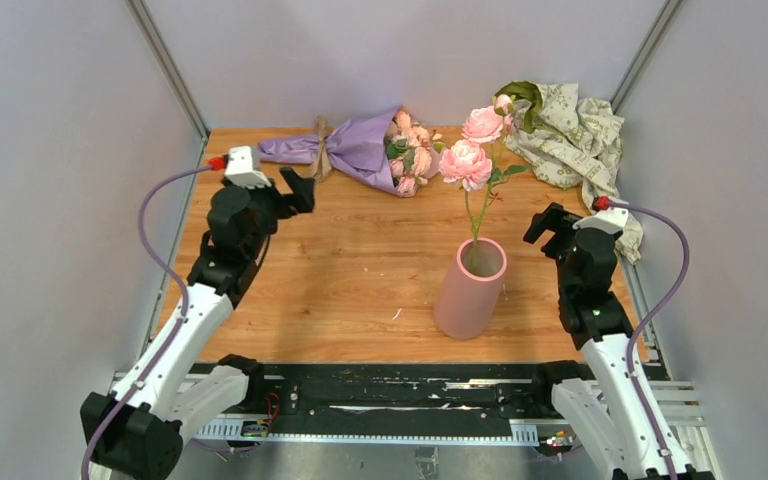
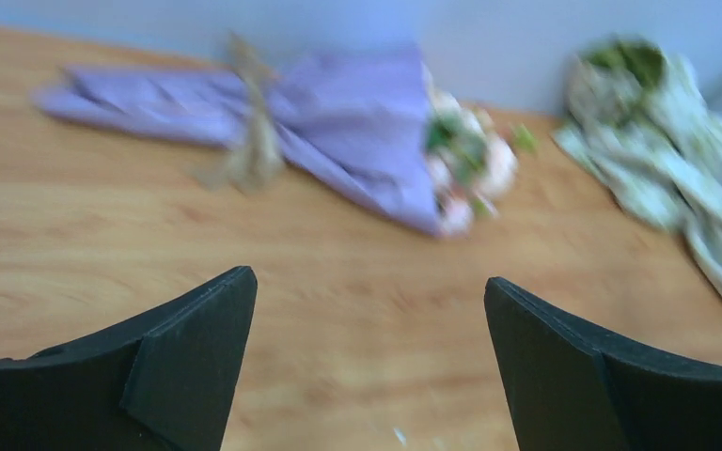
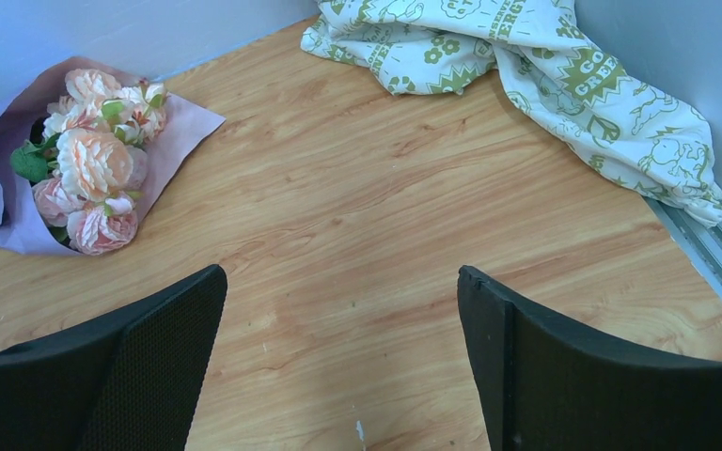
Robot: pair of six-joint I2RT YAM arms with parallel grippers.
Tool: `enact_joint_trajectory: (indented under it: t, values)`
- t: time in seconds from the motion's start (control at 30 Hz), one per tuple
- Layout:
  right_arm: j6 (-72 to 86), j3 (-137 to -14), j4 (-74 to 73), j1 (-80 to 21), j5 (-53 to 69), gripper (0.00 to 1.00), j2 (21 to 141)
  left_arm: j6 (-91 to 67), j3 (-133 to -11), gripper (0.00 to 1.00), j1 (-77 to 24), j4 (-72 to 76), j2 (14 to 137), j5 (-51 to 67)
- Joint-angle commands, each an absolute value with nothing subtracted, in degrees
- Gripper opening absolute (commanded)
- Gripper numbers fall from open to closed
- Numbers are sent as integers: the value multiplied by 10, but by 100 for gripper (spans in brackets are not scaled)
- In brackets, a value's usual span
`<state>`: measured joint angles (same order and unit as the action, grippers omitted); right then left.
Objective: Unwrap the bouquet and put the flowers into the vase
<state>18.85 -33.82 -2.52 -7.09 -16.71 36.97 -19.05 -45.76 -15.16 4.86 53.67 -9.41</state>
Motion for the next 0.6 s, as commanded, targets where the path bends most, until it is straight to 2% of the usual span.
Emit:
enact_joint_trajectory:
  t: [0.0,0.07,0.1,0.13,0.17,0.2,0.27,0.37,0.43,0.5,0.57]
  values:
    - [206,-326,-49,-78,-174,95,351,-301,-426,97,-182,-95,581,118]
    - [206,-322,-51,-78,-175,95,344,-320,-404,85,-183,-81,590,180]
    - [203,-322,-53,-78,-174,95,340,-331,-385,69,-183,-67,585,208]
    - [202,-323,-57,-77,-174,95,337,-342,-367,37,-185,-59,571,223]
    - [199,-325,-62,-77,-173,95,333,-353,-344,21,-189,-53,554,233]
    - [196,-325,-67,-78,-173,94,328,-367,-311,9,-194,-42,534,247]
    - [193,-319,-70,-77,-168,91,322,-392,-261,0,-208,-18,494,279]
    - [200,-303,-78,-77,-156,78,312,-414,-218,0,-258,-15,443,284]
    - [212,-287,-79,-77,-152,62,305,-416,-213,0,-302,-34,420,261]
    - [219,-272,-78,-77,-149,42,302,-426,-207,0,-341,-27,418,262]
    - [223,-261,-79,-76,-148,30,298,-442,-197,0,-384,4,449,278]
